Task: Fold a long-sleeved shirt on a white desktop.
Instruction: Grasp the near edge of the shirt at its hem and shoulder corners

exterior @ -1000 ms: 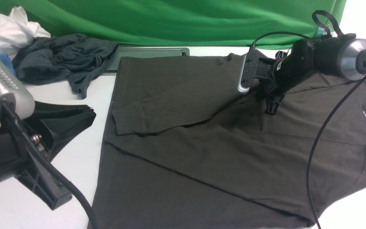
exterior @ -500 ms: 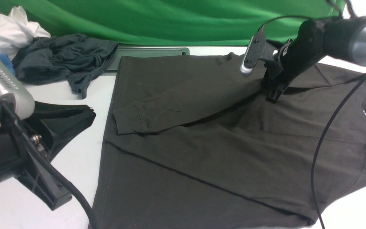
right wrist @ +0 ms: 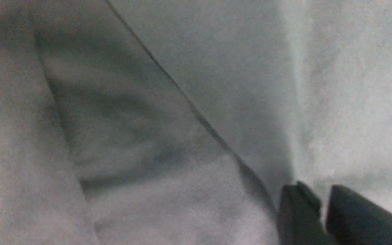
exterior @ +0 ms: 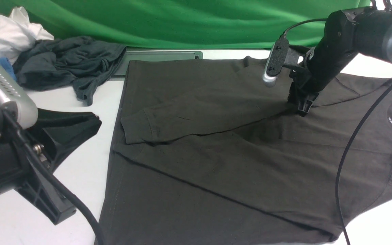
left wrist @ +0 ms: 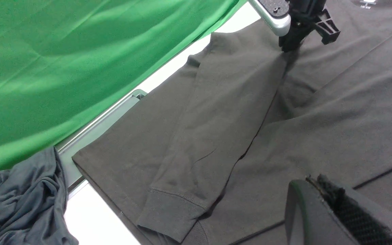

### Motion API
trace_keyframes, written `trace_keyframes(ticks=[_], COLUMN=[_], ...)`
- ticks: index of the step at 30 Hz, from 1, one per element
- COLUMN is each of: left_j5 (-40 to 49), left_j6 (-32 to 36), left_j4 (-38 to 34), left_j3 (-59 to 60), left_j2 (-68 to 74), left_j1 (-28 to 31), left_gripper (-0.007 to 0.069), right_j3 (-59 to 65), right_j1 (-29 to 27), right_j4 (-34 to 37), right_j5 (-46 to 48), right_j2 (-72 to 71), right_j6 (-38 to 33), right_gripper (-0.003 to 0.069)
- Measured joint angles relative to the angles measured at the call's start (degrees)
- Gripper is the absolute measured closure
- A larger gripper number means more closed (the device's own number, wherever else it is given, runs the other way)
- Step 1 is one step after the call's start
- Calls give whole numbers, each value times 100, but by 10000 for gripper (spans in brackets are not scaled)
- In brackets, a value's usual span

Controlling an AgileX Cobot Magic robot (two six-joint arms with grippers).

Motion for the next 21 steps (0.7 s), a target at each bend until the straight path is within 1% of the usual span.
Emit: trace_keyframes(ticks=[1,3,4,6,8,10,13,14,15,16,18,19,20,21], left_j5=[19,155,263,563,1047,1552,1893,1903,1947,2000,2066,2075,2128,2140], left_j6=[0,0,0,0,0,77,695,797,1073,1210,1307,1312,1383,1392], left_j4=[13,13,13,13,13,-13,-264,-283,-396,-463,-474,-475,-479,-485], left_j3=[0,0,0,0,-12,-41,-56,-56,-61,-68,-76,-76,-76,-81], left_j2=[11,82,137,310,625,981,1592,1672,1950,2195,2569,2650,2947,2983], left_j1=[0,0,0,0,0,0,0,0,0,0,0,0,0,0], left_gripper=[609,609,609,609,609,609,609,609,609,608,603,603,589,582], right_j3=[0,0,0,0,0,36,436,519,790,1138,1606,1659,2120,2173], right_j1=[0,0,0,0,0,0,0,8,36,101,284,308,556,556], right_j4=[0,0,0,0,9,49,495,520,648,714,763,773,793,798], right_j5=[63,263,397,643,964,1408,1798,1819,1845,1861,1835,1832,1775,1766], right_j2=[-26,-118,-204,-388,-673,-1020,-1817,-1928,-2278,-2637,-3237,-3296,-3814,-3816], right_j6=[175,400,598,998,1439,1790,2072,2103,2247,2461,2719,2744,2865,2872], right_gripper=[403,265,219,193,213,291,425,431,452,456,450,447,434,433])
